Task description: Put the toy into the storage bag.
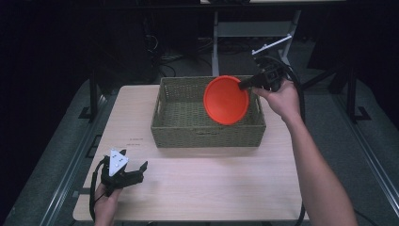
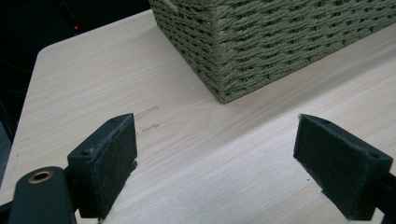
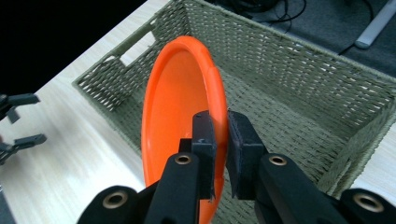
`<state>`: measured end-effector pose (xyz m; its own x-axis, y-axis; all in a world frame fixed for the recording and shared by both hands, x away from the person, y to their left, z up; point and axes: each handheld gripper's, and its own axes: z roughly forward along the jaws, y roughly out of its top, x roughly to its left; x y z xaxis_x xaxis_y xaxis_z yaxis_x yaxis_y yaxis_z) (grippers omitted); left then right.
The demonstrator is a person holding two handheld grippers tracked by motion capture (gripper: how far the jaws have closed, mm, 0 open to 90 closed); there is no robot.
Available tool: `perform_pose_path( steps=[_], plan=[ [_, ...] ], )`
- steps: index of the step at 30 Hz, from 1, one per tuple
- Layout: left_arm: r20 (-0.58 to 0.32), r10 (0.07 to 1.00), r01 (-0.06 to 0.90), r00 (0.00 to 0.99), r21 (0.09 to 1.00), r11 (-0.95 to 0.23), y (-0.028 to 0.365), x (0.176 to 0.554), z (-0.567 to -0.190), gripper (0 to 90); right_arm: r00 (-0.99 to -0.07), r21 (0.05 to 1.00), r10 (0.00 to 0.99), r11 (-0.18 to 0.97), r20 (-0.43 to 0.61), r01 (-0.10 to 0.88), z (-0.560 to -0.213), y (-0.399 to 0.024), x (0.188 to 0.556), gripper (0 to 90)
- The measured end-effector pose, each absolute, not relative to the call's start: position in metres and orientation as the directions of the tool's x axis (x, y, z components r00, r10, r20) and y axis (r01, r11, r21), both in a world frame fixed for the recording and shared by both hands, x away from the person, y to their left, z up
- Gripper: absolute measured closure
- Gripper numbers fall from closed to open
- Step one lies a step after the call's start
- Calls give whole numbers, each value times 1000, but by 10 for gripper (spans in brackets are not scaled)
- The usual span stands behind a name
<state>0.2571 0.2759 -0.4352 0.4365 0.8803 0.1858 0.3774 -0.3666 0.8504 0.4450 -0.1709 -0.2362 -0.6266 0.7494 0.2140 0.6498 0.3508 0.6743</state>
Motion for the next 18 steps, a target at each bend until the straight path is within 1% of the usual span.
perform_pose_path(
  steps=[12, 18],
  plan=[
    [171, 888, 378, 427, 858, -347, 277, 257, -435, 128, -603, 677, 762, 316, 236, 665, -243, -169, 458, 821],
    [176, 884, 378, 433, 855, -356, 275, 256, -435, 128, -585, 676, 773, 296, 246, 675, -249, -169, 467, 821]
  ],
)
